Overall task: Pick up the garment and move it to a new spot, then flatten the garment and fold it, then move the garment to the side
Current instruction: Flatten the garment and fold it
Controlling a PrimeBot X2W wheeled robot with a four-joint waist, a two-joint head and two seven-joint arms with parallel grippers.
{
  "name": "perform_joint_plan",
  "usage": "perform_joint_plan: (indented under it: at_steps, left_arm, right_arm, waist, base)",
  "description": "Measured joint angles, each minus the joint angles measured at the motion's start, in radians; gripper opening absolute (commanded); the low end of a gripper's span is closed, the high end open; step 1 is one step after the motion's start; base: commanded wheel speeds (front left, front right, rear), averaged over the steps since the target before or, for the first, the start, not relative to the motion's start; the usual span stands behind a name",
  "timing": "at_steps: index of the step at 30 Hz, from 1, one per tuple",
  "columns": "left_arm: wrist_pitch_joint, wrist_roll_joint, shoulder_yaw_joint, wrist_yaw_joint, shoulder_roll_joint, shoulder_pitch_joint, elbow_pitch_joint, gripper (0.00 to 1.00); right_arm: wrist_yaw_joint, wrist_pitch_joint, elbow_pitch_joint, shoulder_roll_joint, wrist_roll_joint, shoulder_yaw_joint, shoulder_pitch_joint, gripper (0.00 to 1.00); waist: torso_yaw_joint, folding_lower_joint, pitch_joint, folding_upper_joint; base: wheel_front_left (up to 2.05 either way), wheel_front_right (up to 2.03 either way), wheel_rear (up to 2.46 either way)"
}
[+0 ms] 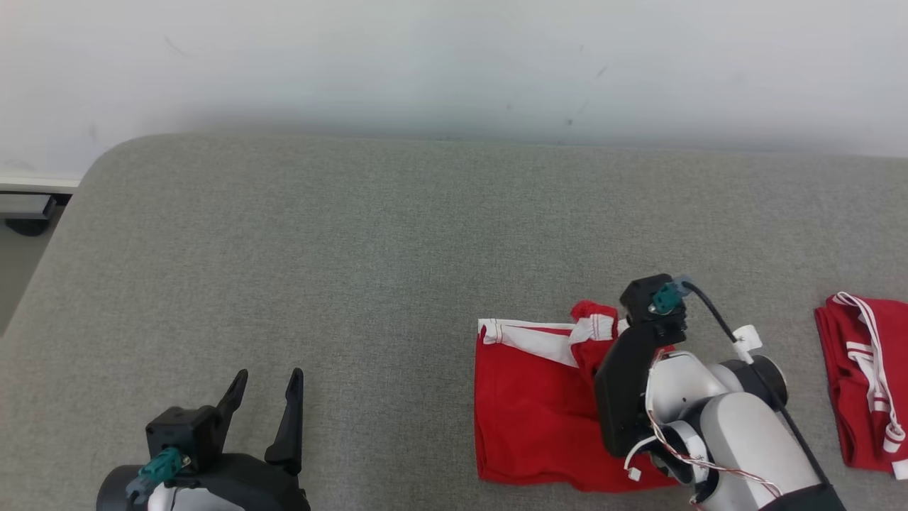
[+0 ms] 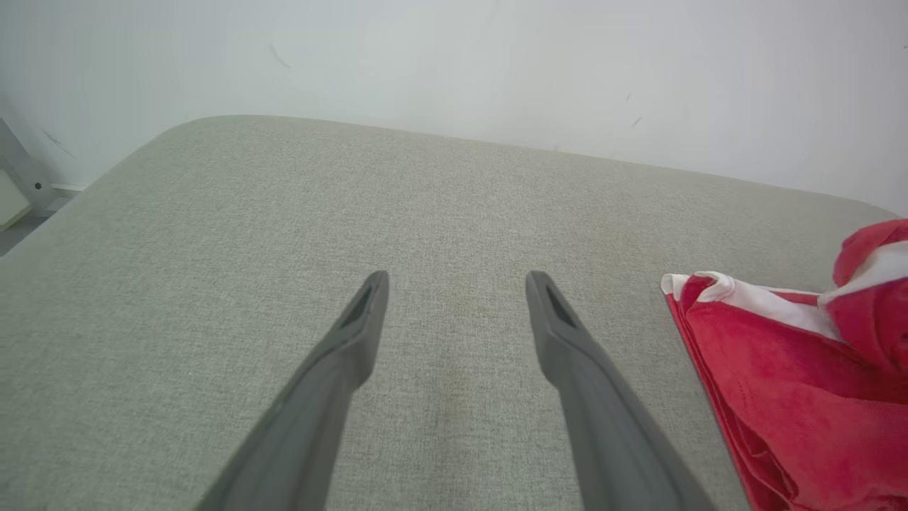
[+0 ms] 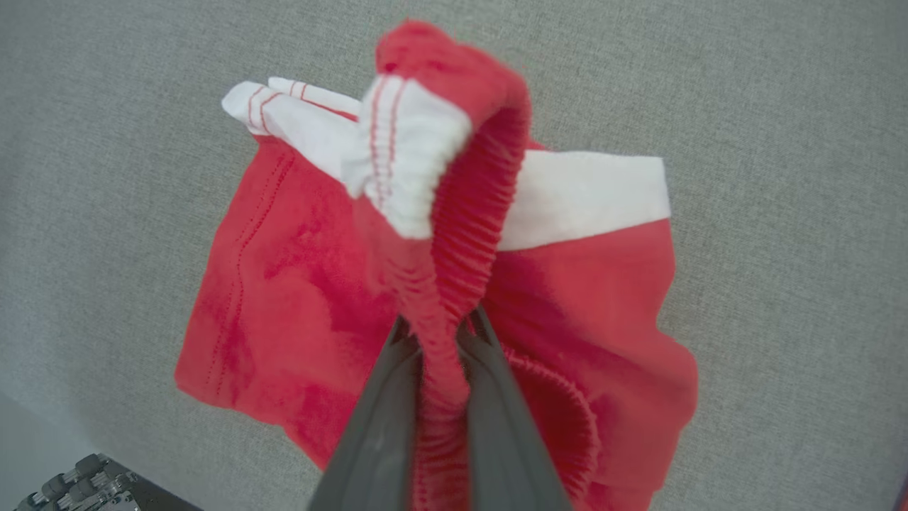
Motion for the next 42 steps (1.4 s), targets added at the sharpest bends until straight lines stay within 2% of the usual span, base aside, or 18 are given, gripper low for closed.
perform_joint_plan:
  at_steps: [10, 25, 26, 27, 28, 34, 42]
  left_arm:
    - [0.000, 0.000, -0.008, -0.007, -0.004, 0.000, 0.000, 1.00]
    - [0.000, 0.000, -0.019, -0.007, -0.015, -0.001, 0.001, 1.00]
    - [0.000, -0.001, -0.017, -0.007, -0.015, -0.001, 0.001, 1.00]
    - [0.000, -0.002, -0.017, -0.007, -0.015, -0.001, 0.001, 1.00]
    - [0.000, -0.002, -0.016, -0.007, -0.014, -0.001, 0.001, 1.00]
    - [0.000, -0.003, -0.012, -0.007, -0.014, -0.001, 0.001, 1.00]
    - [-0.008, -0.007, 0.010, -0.003, -0.003, 0.001, 0.001, 1.00]
  right_arm:
    - [-0.026, 0.007, 0.055, 0.001, 0.006, 0.075, -0.054, 0.00]
    - [-0.061, -0.021, 0.118, -0.001, 0.101, 0.168, -0.106, 0.00]
    - [-0.061, -0.022, 0.123, -0.001, 0.102, 0.171, -0.111, 0.41]
    - [-0.061, -0.030, 0.124, -0.001, 0.105, 0.173, -0.113, 0.64]
    - [-0.061, -0.035, 0.126, -0.001, 0.108, 0.176, -0.113, 1.00]
    - [-0.061, -0.066, 0.115, -0.001, 0.148, 0.200, -0.114, 1.00]
    - [-0.062, -0.134, 0.031, -0.001, 0.164, 0.188, -0.152, 1.00]
  waist:
    - [0.024, 0.0000, 0.000, 0.0000]
    - [0.054, 0.0000, 0.020, 0.0001]
    - [0.054, 0.0000, 0.020, 0.0001]
    - [0.055, 0.0000, 0.021, 0.0000]
    - [0.055, 0.0000, 0.022, 0.0000]
    - [0.053, 0.0000, 0.024, 0.0000]
    - [0.033, 0.0000, 0.020, 0.0000]
  base:
    - [0.00, 0.00, 0.00]
    - [0.00, 0.00, 0.00]
    - [0.00, 0.00, 0.00]
    - [0.00, 0.00, 0.00]
    - [0.00, 0.00, 0.00]
    - [0.00, 0.00, 0.00]
    - [0.00, 0.00, 0.00]
